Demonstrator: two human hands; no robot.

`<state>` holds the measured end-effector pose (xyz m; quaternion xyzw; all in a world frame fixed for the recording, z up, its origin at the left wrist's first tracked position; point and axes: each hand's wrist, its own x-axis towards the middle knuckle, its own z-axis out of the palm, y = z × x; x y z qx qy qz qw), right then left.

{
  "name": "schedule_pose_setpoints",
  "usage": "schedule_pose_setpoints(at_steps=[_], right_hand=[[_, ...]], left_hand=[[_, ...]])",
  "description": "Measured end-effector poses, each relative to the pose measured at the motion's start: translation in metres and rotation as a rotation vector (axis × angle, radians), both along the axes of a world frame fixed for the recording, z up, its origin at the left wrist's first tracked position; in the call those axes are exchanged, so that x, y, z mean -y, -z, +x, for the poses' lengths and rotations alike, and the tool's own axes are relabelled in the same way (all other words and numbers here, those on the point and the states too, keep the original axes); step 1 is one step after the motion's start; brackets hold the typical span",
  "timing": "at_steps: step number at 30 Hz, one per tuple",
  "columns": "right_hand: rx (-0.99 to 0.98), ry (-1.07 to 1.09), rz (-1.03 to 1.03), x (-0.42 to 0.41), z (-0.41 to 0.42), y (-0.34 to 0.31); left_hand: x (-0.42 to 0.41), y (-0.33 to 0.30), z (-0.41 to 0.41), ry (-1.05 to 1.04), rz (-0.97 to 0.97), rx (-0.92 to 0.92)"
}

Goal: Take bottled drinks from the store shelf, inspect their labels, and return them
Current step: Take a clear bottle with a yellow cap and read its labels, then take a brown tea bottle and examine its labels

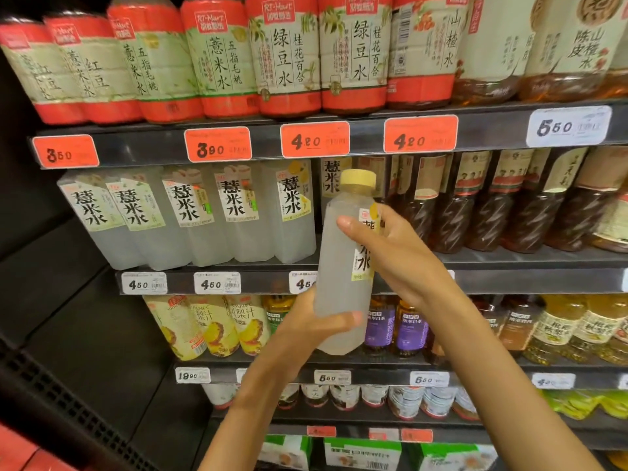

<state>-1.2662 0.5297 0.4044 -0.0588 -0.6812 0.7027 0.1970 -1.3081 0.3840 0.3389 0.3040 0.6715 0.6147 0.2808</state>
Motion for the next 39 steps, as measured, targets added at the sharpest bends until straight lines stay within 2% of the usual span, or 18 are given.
schedule_pose_setpoints(at_steps=[2,5,8,11,13,16,25,28,32,39], right_hand=[[-0.045,0.035,-0.002,0.0,-0.006,-0.003],[-0.082,0.143,0.06,0.001,-0.021,-0.007],[-0.069,0.251,0.176,-0.002,-0.036,-0.007],[-0.045,0.334,0.169,-0.005,-0.047,-0.007],[-0.051,0.38,0.156,-0.004,-0.053,-0.011],[-0.075,0.432,0.247,-0.001,-0.06,-0.015],[-0.101,0.459,0.521,0.0,-0.06,-0.009],[-0.1,0.506,0.627,-0.001,-0.056,-0.001],[-0.103,0.62,0.748,0.0,-0.055,0.004],[-0.13,0.623,0.704,-0.001,-0.06,0.004]], left_hand=[[-0.003,-0.005,-0.009,0.042,-0.022,0.004],[-0.013,-0.005,-0.017,-0.072,-0.014,-0.038],[-0.022,0.001,-0.022,-0.219,0.081,-0.074],[-0.029,0.002,-0.027,-0.366,0.172,-0.09],[-0.034,0.0,-0.031,-0.404,0.237,-0.083],[-0.041,0.0,-0.036,-0.441,0.285,-0.075],[-0.065,0.009,-0.045,-0.602,0.222,-0.18],[-0.068,0.012,-0.047,-0.658,0.154,-0.318],[-0.071,0.017,-0.044,-0.759,-0.012,-0.674],[-0.076,0.022,-0.046,-0.81,-0.222,-0.873]])
